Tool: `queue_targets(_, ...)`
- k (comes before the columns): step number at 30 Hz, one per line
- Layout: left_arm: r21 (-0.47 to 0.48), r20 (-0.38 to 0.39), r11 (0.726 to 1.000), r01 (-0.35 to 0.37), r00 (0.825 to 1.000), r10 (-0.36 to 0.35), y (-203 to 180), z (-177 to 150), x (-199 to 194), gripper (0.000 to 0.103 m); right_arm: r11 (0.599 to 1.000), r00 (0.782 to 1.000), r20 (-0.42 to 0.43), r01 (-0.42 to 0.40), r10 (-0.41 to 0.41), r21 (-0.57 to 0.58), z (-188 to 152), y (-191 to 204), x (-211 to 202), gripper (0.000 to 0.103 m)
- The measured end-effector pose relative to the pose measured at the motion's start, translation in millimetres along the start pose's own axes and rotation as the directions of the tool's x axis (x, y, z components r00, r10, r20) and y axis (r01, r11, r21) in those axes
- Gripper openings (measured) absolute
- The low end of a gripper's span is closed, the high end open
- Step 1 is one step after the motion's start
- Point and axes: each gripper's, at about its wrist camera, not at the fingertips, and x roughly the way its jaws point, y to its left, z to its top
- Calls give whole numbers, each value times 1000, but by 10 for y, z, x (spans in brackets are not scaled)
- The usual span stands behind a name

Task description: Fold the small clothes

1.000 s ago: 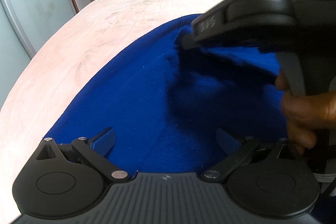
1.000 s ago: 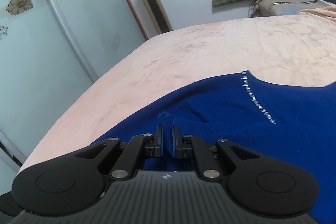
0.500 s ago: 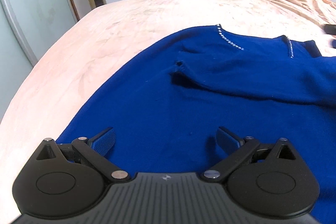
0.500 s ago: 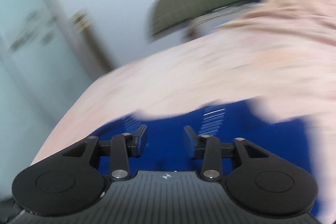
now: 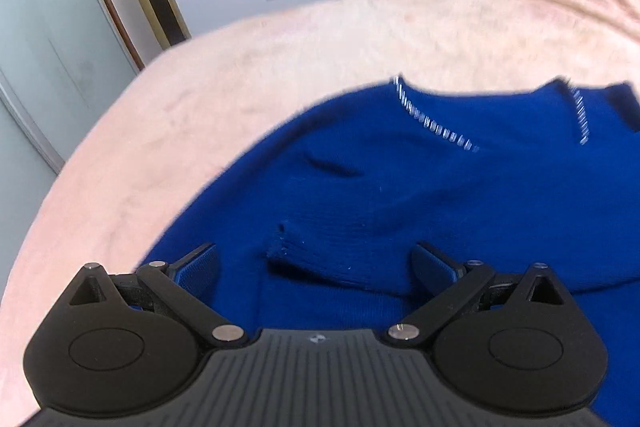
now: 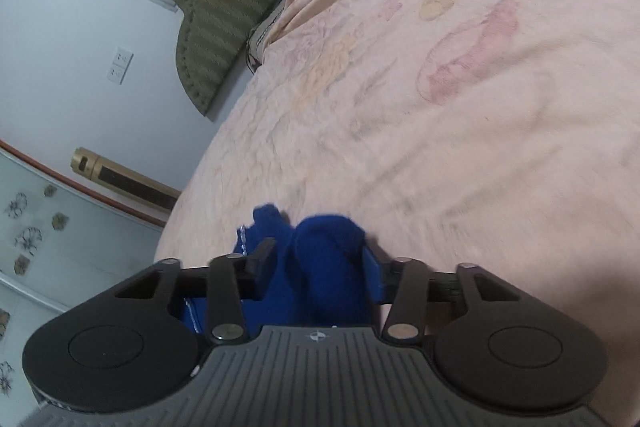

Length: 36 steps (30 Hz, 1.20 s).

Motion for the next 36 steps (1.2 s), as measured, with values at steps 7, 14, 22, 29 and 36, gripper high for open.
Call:
queue_targets(7, 17, 28, 1000, -9, 1000, 8, -68, -16, 6, 103, 913, 974, 193, 185, -120, -364, -4, 619, -200, 11)
queue_targets(14, 22, 33, 1000, -20, 999, 19, -116, 20, 43, 103, 753, 886, 273, 463, -376, -467, -11, 580, -63, 28)
queue_targets(22, 20, 60, 1000, -17, 998, 16, -65, 5, -112, 103, 780, 953, 218, 299, -212, -549, -445, 812, -347, 40)
queue_targets(29, 17, 43, 1000, -14, 999, 14, -4, -68, -163, 103, 697, 886, 236, 460, -399, -550, -608, 778, -167, 53)
queue_targets(36, -26, 9, 998, 51, 999, -51, 63, -114, -185, 103, 648, 901, 175, 410, -397, -642, -908, 893, -35, 72)
